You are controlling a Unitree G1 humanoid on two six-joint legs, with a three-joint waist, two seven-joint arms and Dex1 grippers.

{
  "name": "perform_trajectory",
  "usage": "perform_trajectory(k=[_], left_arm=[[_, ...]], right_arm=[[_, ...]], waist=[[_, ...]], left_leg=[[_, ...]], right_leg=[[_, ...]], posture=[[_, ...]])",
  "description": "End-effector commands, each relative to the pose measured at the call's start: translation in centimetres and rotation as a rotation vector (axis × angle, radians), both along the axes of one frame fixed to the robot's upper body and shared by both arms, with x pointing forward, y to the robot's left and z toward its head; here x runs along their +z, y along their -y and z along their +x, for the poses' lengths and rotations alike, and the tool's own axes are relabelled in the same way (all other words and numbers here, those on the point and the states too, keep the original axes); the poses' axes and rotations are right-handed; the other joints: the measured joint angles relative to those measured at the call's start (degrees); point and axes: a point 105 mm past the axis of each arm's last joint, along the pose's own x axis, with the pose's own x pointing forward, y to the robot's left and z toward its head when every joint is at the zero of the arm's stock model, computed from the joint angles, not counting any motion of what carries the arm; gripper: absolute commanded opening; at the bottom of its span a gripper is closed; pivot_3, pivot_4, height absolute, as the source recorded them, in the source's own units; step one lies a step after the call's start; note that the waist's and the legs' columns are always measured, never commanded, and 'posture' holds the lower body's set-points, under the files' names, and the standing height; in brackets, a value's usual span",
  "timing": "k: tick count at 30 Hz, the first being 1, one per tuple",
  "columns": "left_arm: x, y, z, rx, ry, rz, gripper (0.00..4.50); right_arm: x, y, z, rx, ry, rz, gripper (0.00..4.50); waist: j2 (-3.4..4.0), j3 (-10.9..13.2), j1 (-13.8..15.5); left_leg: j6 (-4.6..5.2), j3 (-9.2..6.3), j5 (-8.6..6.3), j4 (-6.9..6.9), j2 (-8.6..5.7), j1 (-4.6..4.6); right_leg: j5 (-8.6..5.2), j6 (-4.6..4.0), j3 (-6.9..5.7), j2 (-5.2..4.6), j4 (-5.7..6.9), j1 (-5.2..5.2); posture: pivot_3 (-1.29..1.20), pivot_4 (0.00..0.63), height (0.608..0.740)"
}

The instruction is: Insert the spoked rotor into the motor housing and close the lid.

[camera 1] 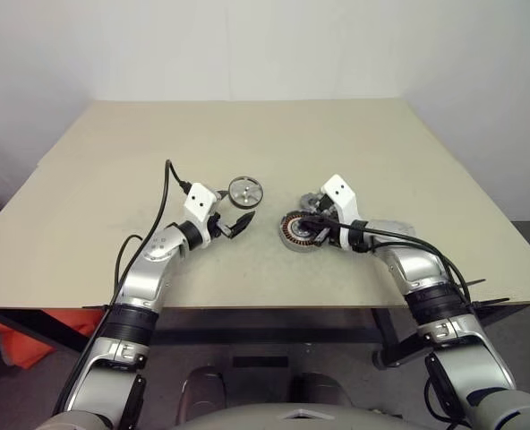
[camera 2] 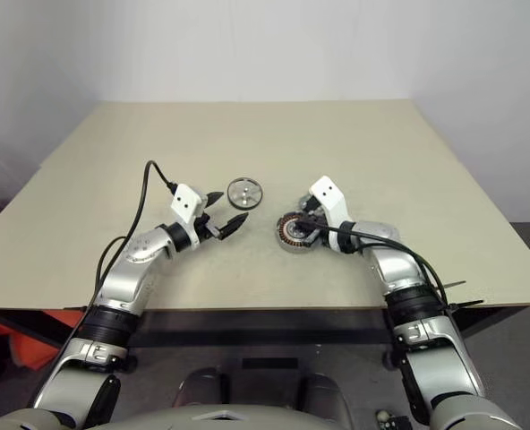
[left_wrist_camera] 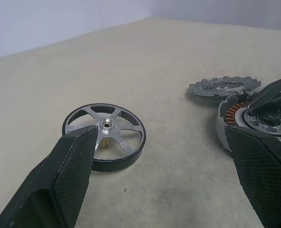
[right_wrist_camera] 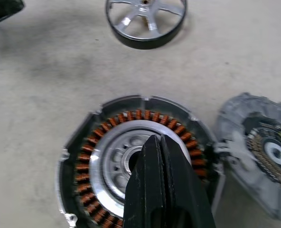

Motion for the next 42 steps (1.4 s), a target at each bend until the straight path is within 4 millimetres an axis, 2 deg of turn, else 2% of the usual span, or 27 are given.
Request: perform_trajectory(k=[1,3,5,10,12,15,19,23,26,29,32,35,37,38,42], left_arm=[[1.5,0.1,0.2,-0.001,0.060,-0.010,4.50],[1.5,0.2,0.2,-0.002,0.060,-0.011,4.50],[1.5,0.2,0.2,-0.002,0.059,-0.011,4.50],[1.6,-0.1,0.3,0.003,0.056,-0.010,4.50],[1.5,-0.2,0.4,0.006,0.055,-0.010,4.50],[1.5,-0.4,0.5,0.010,0.053,-0.009,4.50],[1.5,-0.4,0.4,0.012,0.053,-0.009,4.50],[1.4,-0.4,0.4,0.017,0.052,-0.010,4.50],[1.4,-0.3,0.4,0.017,0.051,-0.011,4.50],[1.3,-0.3,0.3,0.016,0.050,-0.011,4.50],[1.4,-0.2,0.3,0.014,0.050,-0.011,4.50],[1.4,-0.2,0.4,0.015,0.050,-0.011,4.50],[1.3,-0.4,0.5,0.018,0.048,-0.010,4.50],[1.3,-0.5,0.5,0.021,0.047,-0.009,4.50],[1.1,-0.8,0.5,0.026,0.042,-0.003,4.50]], right_arm=[[3.4,-0.4,0.7,0.020,0.102,0.024,0.03],[3.6,-0.5,0.7,0.024,0.105,0.030,0.03],[2.9,-0.5,0.4,0.026,0.081,0.025,0.03],[-1.0,-1.1,-1.2,0.039,-0.040,0.008,0.03],[-2.1,-0.7,-1.2,0.010,-0.063,-0.010,0.03],[-1.2,-0.2,-0.3,-0.029,-0.033,-0.011,0.03],[1.9,-0.2,0.5,-0.008,0.054,0.025,0.03],[4.6,-0.7,0.6,0.028,0.128,0.048,0.03],[5.4,-1.0,0.2,0.052,0.149,0.047,0.03],[5.1,-1.5,-0.3,0.075,0.141,0.043,0.03],[3.4,-1.7,-0.6,0.067,0.082,0.047,0.03],[-0.7,-1.3,-1.4,0.044,-0.038,0.018,0.03],[-2.7,-0.7,-1.6,0.010,-0.085,-0.007,0.03],[-3.0,-0.4,-1.3,-0.011,-0.083,-0.019,0.03],[0.6,-0.6,-0.2,-0.010,0.011,0.045,0.03]], waist=[[0.00,0.0,0.0],[0.00,0.0,0.0],[0.00,0.0,0.0],[0.01,0.0,0.0],[0.01,0.0,0.0],[0.00,0.0,0.0],[0.00,0.0,0.0],[0.01,0.0,0.0],[0.01,0.0,0.0],[0.01,0.0,0.0],[0.01,0.0,0.0],[0.01,0.0,0.0],[0.05,0.0,0.0],[0.03,-0.1,-0.1],[-0.01,-0.1,-0.1]], left_leg=[[0.00,0.00,0.00,-0.01,0.00,-0.06],[0.02,0.01,-0.02,-0.03,-0.01,-0.16],[0.03,0.01,-0.02,-0.06,0.00,-0.18],[0.03,0.01,-0.02,-0.06,0.00,-0.14],[0.03,0.01,-0.02,-0.06,-0.01,-0.08],[0.02,0.01,-0.02,-0.06,-0.01,0.08],[0.00,0.01,0.00,-0.05,0.00,0.09],[-0.01,0.00,0.00,-0.04,0.00,0.02],[0.02,0.01,-0.01,-0.07,0.00,-0.12],[0.04,0.01,-0.03,-0.12,-0.01,-0.13],[0.04,0.01,-0.03,-0.11,-0.01,-0.13],[0.03,0.01,-0.02,-0.11,-0.01,-0.10],[0.03,0.01,-0.02,-0.11,-0.01,-0.10],[0.03,0.02,-0.02,-0.10,-0.02,-0.06],[0.01,0.02,-0.02,-0.10,0.00,0.27]], right_leg=[[0.01,-0.02,0.00,0.00,0.00,-0.05],[0.18,-0.34,0.00,0.00,-0.01,-0.14],[0.17,-0.40,0.00,0.00,-0.01,-0.17],[0.13,-0.36,0.00,0.00,-0.01,-0.13],[-0.05,-0.04,0.00,0.00,0.00,-0.09],[-0.08,0.01,0.00,0.00,0.00,0.05],[-0.08,0.03,0.00,0.00,0.00,0.05],[-0.08,0.03,0.00,0.00,0.01,0.00],[-0.02,-0.09,0.00,0.01,0.01,-0.13],[0.09,-0.39,0.00,0.01,0.00,-0.14],[0.08,-0.38,0.00,0.00,0.00,-0.13],[-0.14,-0.01,0.00,0.00,0.00,-0.11],[-0.14,-0.01,0.00,0.00,0.01,-0.10],[-0.14,-0.01,0.02,-0.01,0.01,-0.09],[-0.16,0.03,0.01,0.00,0.01,0.19]], posture=[[0.00,0.000,0.740],[0.00,0.000,0.740],[0.00,0.000,0.740],[0.00,0.000,0.740],[0.00,0.000,0.740],[0.00,0.000,0.740],[0.00,0.000,0.740],[0.00,0.000,0.740],[0.00,0.000,0.740],[0.00,0.000,0.740],[0.00,0.000,0.740],[0.00,0.000,0.740],[0.00,0.000,0.740],[0.00,0.000,0.740],[0.00,0.000,0.740]])
